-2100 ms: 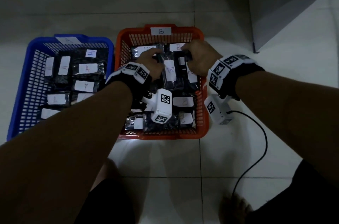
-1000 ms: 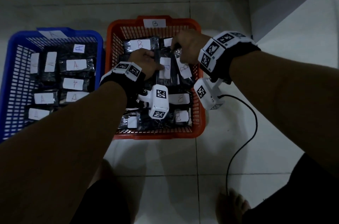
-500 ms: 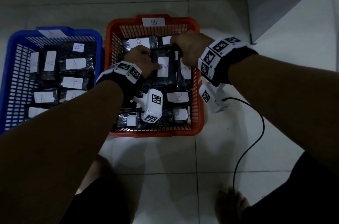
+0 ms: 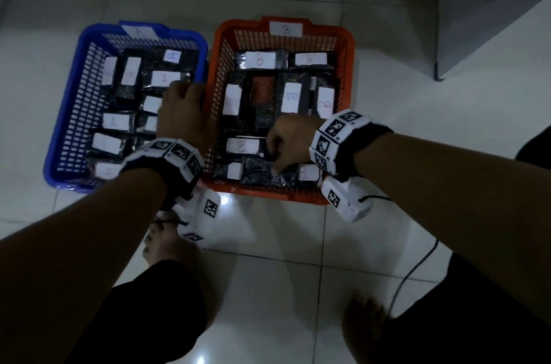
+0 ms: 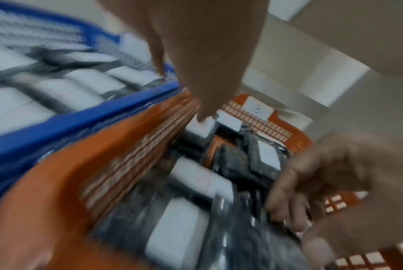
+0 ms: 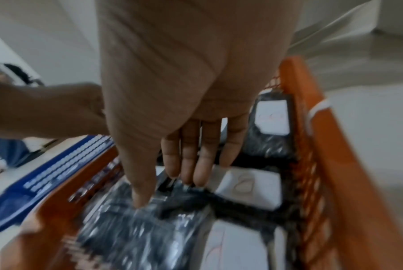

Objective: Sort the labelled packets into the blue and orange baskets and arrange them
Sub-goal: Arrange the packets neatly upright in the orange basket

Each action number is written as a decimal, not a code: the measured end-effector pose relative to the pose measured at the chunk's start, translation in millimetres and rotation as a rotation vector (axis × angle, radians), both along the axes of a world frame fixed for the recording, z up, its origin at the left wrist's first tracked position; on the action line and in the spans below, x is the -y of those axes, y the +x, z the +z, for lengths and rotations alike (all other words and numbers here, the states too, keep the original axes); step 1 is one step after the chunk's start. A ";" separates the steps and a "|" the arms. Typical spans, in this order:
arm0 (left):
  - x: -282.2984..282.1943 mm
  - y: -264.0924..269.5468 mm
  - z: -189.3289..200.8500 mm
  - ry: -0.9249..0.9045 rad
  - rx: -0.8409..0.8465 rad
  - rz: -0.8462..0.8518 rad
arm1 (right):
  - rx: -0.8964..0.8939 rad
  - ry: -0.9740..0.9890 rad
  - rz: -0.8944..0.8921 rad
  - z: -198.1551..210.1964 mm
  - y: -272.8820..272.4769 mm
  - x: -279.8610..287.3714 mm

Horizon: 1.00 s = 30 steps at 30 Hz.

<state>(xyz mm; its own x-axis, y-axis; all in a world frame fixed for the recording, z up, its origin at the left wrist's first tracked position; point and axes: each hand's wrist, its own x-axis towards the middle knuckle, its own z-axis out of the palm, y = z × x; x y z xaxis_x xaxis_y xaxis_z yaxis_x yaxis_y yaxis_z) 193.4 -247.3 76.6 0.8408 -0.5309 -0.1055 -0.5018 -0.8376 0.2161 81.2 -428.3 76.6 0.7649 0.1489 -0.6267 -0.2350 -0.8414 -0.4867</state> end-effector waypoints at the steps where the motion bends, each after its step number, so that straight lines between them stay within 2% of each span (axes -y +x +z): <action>1: -4.9 -2.9 -2.3 -0.054 -0.030 0.064 | 0.006 -0.016 0.020 -2.6 0.7 -3.4; 4: -13.2 -7.3 -14.0 -0.116 -0.137 0.160 | 0.000 -0.051 0.047 -10.3 2.4 -9.8; 8: -15.8 -7.9 -28.8 -0.155 -0.140 0.173 | -0.073 -0.007 0.005 -12.2 3.3 -11.4; 11: -13.6 -9.1 -35.1 -0.169 -0.141 0.166 | -0.020 0.082 -0.197 -5.1 9.6 -10.5; 15: -10.4 -8.7 -38.5 -0.201 -0.137 0.189 | 0.100 0.353 -0.638 -3.0 28.3 -6.5; 17: -8.9 -8.2 -37.8 -0.194 -0.141 0.207 | 0.197 0.359 -0.756 -2.6 39.0 -5.2; 19: -8.6 -8.1 -36.7 -0.183 -0.146 0.207 | 0.200 0.410 -0.838 -4.2 50.0 -2.2; 21: -9.3 -7.3 -35.9 -0.181 -0.149 0.200 | 0.151 0.426 -0.845 -9.7 60.5 1.2; 24: -11.4 -5.5 -37.2 -0.178 -0.154 0.193 | 0.172 0.331 -0.757 -13.0 64.9 -1.0; 30: -10.5 -3.4 -38.5 -0.183 -0.167 0.196 | 0.206 0.130 -0.788 -21.7 68.9 -1.2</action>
